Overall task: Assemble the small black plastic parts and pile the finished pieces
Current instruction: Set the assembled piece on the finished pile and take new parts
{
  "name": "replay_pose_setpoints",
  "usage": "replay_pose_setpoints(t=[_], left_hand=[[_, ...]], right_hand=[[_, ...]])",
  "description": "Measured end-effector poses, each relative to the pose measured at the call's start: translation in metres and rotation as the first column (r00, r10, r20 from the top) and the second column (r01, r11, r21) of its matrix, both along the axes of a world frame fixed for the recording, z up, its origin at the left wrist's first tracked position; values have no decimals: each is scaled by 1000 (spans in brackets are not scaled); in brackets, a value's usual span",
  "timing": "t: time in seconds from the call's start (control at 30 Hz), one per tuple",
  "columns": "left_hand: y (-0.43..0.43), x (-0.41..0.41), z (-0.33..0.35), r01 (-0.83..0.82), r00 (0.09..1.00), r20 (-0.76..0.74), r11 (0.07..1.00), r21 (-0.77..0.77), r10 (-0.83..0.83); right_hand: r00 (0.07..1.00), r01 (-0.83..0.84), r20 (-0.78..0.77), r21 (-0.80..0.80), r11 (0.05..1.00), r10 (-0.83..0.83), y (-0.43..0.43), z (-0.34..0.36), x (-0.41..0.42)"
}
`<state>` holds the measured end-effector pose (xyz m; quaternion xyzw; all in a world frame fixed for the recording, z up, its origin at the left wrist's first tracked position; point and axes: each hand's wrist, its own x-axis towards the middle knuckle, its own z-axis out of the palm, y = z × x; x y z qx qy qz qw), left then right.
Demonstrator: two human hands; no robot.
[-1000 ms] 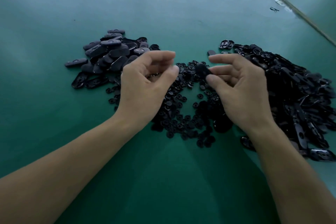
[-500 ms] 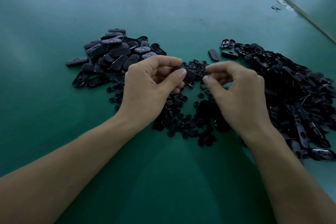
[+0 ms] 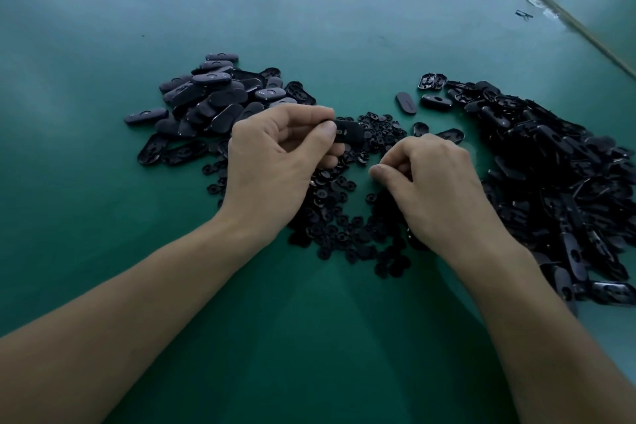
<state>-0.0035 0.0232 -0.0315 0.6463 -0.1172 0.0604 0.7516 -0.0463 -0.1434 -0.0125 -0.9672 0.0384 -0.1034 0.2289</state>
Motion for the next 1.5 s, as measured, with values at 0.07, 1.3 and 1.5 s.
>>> replay_pose_setpoints(t=[0.07, 1.3, 1.5], left_hand=[[0, 0, 0, 1, 1000, -2, 1000, -9, -1], [0, -3, 3, 59, 995, 75, 987, 150, -71], [1, -2, 0, 62, 996, 55, 993, 96, -67]], right_hand=[[1000, -12, 26, 30, 999, 11, 1, 0, 0], [936, -285, 352, 730, 621, 16, 9, 9, -2], [965, -230, 260, 828, 512, 13, 8, 8, -2]])
